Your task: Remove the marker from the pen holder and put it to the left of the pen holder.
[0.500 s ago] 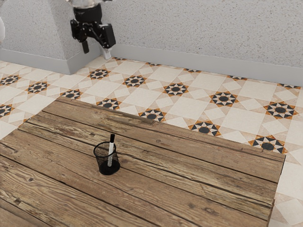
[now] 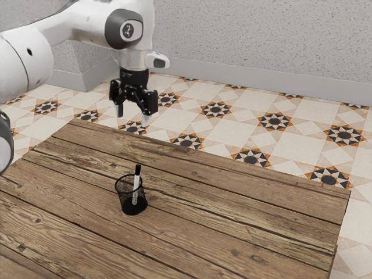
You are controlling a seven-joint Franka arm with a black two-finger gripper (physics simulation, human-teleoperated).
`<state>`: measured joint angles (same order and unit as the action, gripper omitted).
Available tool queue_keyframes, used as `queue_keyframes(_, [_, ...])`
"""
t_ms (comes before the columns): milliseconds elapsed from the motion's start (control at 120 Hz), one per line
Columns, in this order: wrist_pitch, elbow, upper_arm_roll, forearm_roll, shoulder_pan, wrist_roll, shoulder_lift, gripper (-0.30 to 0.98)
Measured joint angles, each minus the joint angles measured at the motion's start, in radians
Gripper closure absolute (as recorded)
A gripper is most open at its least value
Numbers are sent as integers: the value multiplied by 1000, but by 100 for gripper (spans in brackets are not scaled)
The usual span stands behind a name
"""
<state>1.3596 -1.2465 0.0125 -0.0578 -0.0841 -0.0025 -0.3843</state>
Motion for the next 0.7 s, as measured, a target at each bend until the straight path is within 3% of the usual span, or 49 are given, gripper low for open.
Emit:
queue_keyframes(408, [89,-24,39,11,3,3,-188,0])
queue_keyframes(567, [144,-35,48,13,3,30,-207,0])
queue_keyframes(700, [190,-186,49,16,3,43,-135,0])
